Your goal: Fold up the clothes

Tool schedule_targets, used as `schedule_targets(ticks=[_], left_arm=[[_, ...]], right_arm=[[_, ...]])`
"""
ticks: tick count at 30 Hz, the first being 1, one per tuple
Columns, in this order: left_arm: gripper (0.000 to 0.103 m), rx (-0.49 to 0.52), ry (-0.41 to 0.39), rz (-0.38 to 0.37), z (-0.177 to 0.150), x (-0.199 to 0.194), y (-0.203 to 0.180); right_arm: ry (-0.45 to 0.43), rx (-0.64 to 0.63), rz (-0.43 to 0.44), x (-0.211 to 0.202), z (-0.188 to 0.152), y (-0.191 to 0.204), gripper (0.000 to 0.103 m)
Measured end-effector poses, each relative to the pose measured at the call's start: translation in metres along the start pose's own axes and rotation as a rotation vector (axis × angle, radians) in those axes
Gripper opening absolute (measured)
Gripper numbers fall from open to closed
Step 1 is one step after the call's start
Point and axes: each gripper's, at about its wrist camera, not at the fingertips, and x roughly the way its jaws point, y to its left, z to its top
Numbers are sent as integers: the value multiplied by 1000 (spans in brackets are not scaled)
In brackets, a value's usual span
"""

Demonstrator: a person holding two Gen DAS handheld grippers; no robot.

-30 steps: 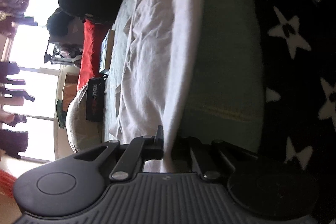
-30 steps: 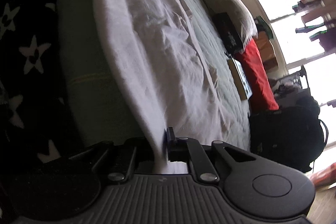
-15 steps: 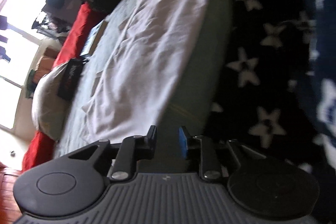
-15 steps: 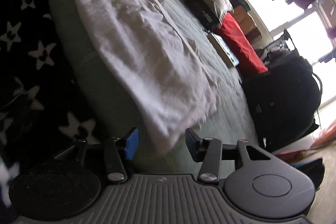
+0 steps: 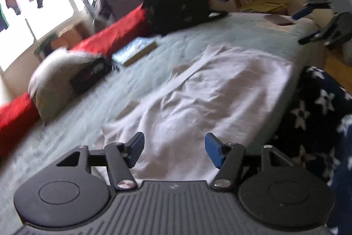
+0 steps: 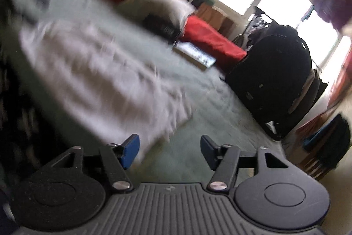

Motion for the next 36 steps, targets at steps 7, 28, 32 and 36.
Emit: schedule_targets(ticks=[7, 28, 32, 36], left_arm=[[63, -70, 140, -48, -25, 48, -5], [80, -321, 203, -89, -33, 65, 27], [80, -304, 189, -53, -29, 53, 30], [84, -309, 137, -30, -10, 44, 41]], right_arm=[[-52, 331, 224, 48, 11, -2, 70], [115, 519, 209, 92, -11, 23, 84], [91, 559, 240, 86, -15, 15, 88], [30, 572, 272, 83, -2, 9, 93]])
